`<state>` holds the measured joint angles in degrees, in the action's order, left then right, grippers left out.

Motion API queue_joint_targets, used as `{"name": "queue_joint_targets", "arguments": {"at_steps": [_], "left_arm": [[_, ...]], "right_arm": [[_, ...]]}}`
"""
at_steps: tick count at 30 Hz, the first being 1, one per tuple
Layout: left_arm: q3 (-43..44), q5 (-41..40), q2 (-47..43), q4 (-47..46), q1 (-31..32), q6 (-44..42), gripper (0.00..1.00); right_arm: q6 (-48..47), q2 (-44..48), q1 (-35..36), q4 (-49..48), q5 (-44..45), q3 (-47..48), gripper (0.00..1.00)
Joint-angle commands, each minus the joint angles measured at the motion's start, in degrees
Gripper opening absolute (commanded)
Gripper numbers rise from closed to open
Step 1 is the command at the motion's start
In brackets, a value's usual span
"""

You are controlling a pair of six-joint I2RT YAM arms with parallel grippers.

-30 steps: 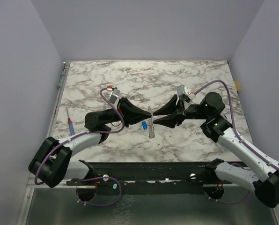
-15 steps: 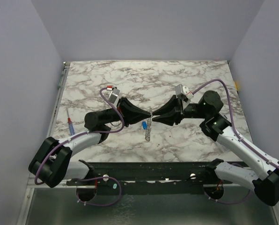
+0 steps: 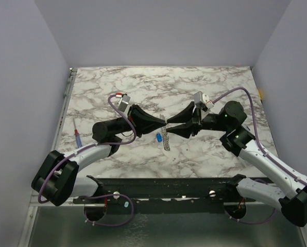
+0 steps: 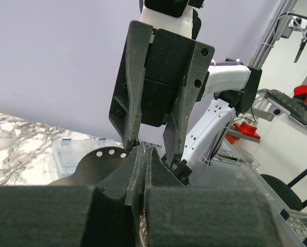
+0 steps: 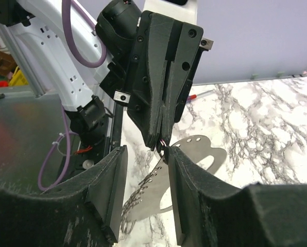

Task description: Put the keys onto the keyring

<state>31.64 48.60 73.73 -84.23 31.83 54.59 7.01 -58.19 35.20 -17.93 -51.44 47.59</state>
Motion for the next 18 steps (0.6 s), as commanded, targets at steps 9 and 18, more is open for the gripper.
{"name": "queue_joint_targets", "arguments": {"at_steps": [9, 18], "left_arm": [[3.0, -0.5, -2.4, -17.9, 1.0, 0.3, 0.00], [3.8, 2.5, -3.2, -15.8, 1.0, 0.7, 0.00]], "right_arm": [[1.1, 0.5, 0.3, -0.1, 9.5, -2.5, 0.36], [-1.0, 3.4, 0.3, 1.1, 12.5, -2.9, 0.67]]}}
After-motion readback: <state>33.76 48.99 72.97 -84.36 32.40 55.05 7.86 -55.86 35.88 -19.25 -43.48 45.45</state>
